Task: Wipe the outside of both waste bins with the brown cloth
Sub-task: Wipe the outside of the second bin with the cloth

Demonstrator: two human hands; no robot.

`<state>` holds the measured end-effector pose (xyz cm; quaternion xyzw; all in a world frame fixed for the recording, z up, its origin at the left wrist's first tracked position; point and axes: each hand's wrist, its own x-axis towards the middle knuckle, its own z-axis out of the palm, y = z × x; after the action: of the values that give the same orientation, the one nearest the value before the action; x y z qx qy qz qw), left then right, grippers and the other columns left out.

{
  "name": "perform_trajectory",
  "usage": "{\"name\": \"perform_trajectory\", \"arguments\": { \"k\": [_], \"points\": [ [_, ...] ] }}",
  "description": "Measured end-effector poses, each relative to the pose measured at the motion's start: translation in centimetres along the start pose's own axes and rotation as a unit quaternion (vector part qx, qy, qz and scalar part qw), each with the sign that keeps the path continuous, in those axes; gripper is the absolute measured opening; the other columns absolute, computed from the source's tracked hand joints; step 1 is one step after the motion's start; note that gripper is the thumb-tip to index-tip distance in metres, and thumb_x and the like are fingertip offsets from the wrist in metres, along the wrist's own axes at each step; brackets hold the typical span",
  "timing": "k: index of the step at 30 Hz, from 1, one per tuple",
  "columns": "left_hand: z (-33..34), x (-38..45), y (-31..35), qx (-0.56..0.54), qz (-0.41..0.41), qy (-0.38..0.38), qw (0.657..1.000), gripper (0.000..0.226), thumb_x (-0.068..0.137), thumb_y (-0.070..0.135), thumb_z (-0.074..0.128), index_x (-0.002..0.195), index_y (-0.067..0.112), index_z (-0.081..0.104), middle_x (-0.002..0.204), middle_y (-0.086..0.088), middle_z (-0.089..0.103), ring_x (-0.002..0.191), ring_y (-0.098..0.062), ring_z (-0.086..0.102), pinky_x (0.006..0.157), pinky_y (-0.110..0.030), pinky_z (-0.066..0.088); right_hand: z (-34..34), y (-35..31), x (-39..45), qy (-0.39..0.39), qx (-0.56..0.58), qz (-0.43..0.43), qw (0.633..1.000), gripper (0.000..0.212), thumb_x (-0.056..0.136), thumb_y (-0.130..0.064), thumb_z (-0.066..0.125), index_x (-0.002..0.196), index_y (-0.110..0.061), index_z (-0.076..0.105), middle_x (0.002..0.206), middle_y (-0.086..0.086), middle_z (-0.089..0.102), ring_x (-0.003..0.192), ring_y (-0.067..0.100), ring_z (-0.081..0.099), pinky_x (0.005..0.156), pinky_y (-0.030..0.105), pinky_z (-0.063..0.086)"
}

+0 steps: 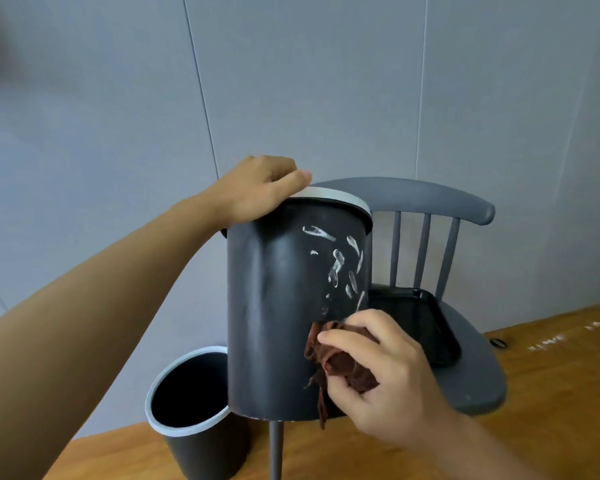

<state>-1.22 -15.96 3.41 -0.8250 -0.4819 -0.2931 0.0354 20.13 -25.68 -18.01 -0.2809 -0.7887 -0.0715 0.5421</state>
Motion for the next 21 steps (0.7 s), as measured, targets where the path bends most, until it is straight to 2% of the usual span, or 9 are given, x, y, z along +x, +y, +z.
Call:
{"name": "perform_trajectory", "arguments": {
  "k": [3,5,8,11,14,17,19,21],
  "points": [
    [2.3,1.1,1.6,0.086,-0.01,0.014,0.996,0.064,0.1,0.062,0.039,0.063,0.011,0.041,0.057,-0.003,0.046,0.061,-0.02,0.046,0.057,-0.034,0.034,0.0,-0.3,0.0,-0.01,0.008,-0.003,1.0,0.038,0.076,-0.019,0.076,0.114,-0.018,0.076,0.106,0.001,0.062,0.093,0.02,0.064,0.071,0.035,0.058],
    [3.5,1.0,1.9,0.119,0.003,0.084,0.989,0.067,0.096,0.065,0.041,0.055,0.012,0.03,0.048,0.001,0.033,0.053,-0.02,0.037,0.052,-0.034,0.025,-0.3,-0.2,0.2,0.008,0.032,0.01,0.999,0.037,0.076,-0.016,0.076,0.112,-0.017,0.078,0.105,-0.001,0.062,0.093,0.016,0.065,0.074,0.033,0.057],
    [4.5,0.5,1.9,0.121,0.032,0.166,0.978,0.065,0.087,0.069,0.037,0.053,0.015,0.023,0.044,0.0,0.023,0.047,-0.018,0.027,0.05,-0.032,0.02,-1.3,0.2,0.9,0.077,0.058,0.049,0.994,0.033,0.076,-0.008,0.078,0.109,-0.012,0.079,0.103,-0.001,0.064,0.093,0.013,0.067,0.079,0.028,0.056],
    [5.4,0.3,2.0,0.088,0.043,0.198,0.975,0.065,0.084,0.069,0.035,0.051,0.015,0.024,0.043,-0.002,0.023,0.048,-0.023,0.029,0.051,-0.032,0.022,-2.6,0.9,1.6,0.131,0.055,0.088,0.986,0.026,0.083,-0.015,0.073,0.108,-0.012,0.078,0.102,0.0,0.065,0.093,0.011,0.068,0.079,0.019,0.055],
    [5.7,0.1,1.7,0.071,0.044,0.223,0.971,0.065,0.086,0.068,0.036,0.052,0.015,0.024,0.043,-0.002,0.023,0.048,-0.024,0.03,0.051,-0.031,0.024,-3.9,1.7,2.3,0.159,0.051,0.12,0.979,0.028,0.089,-0.028,0.067,0.113,-0.017,0.075,0.105,-0.001,0.067,0.097,0.012,0.069,0.079,0.019,0.057],
    [5.9,0.1,1.1,0.079,0.036,0.228,0.97,0.065,0.087,0.069,0.032,0.053,0.015,0.027,0.043,-0.003,0.026,0.049,-0.027,0.035,0.051,-0.032,0.03,-4.9,2.7,5.1,0.181,0.028,0.131,0.974,0.028,0.09,-0.029,0.068,0.116,-0.017,0.073,0.107,0.0,0.069,0.102,0.01,0.068,0.086,0.017,0.055],
    [6.0,0.1,1.0,0.092,0.035,0.229,0.969,0.065,0.088,0.07,0.029,0.053,0.015,0.029,0.043,-0.003,0.029,0.05,-0.028,0.039,0.051,-0.032,0.032,-4.7,3.2,7.8,0.174,-0.003,0.138,0.975,0.025,0.09,-0.028,0.071,0.112,-0.019,0.072,0.105,-0.002,0.067,0.102,0.004,0.064,0.09,0.007,0.046],
    [6.1,0.2,0.9,0.099,0.032,0.229,0.968,0.066,0.088,0.07,0.028,0.054,0.014,0.031,0.044,-0.004,0.031,0.051,-0.029,0.042,0.051,-0.032,0.032,-3.9,3.2,9.8,0.134,-0.023,0.138,0.981,0.022,0.09,-0.032,0.069,0.11,-0.024,0.071,0.106,-0.005,0.061,0.102,0.001,0.059,0.09,0.003,0.038]
  ]
}}
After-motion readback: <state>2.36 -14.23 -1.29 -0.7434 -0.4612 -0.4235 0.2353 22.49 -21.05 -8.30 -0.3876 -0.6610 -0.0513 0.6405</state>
